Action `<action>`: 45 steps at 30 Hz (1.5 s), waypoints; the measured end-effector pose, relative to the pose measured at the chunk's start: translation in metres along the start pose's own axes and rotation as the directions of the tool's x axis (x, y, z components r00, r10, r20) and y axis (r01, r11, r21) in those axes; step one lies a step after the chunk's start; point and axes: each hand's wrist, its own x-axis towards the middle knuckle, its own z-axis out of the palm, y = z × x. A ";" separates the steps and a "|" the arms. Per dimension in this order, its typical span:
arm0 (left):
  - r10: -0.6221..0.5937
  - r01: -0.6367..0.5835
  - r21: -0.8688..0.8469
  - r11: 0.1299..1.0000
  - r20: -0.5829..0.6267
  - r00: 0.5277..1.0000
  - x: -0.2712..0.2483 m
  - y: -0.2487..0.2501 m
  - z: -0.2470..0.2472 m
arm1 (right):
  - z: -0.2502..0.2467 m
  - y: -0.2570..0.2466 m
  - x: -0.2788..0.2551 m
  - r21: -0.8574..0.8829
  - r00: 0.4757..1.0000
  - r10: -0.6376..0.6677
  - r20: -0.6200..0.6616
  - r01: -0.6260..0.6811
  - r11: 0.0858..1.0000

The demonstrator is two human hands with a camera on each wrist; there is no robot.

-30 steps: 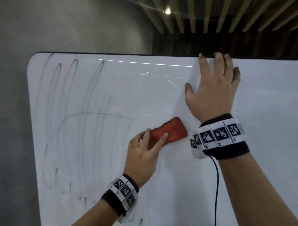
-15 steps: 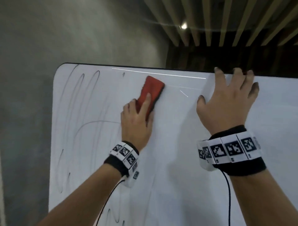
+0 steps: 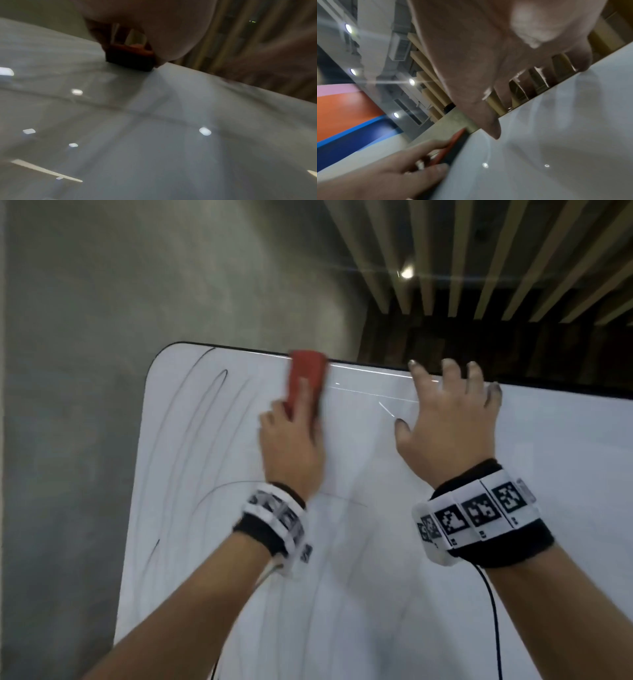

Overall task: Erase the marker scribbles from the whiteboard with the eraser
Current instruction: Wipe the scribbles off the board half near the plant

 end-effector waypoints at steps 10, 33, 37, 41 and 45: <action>-0.205 0.198 0.145 0.969 0.032 0.978 0.088 -0.124 -0.005 | 0.027 -0.044 0.005 0.006 0.999 0.025 -0.024 -0.025 1.000; -0.552 0.535 0.143 0.833 0.136 0.823 0.064 -0.186 -0.015 | 0.028 -0.079 0.011 -0.105 0.990 0.106 0.096 -0.096 0.990; 0.139 -0.147 0.067 0.987 0.111 0.984 0.009 -0.119 -0.019 | 0.032 -0.087 0.016 -0.090 0.988 0.122 0.092 -0.113 0.989; -0.092 0.069 0.179 0.981 0.126 0.988 0.042 -0.177 -0.024 | 0.038 -0.091 0.012 -0.100 0.989 0.124 0.081 -0.116 0.988; -0.639 0.601 0.219 0.769 0.262 0.723 0.059 -0.270 -0.028 | 0.046 -0.090 0.001 -0.116 0.996 0.052 0.078 -0.043 0.992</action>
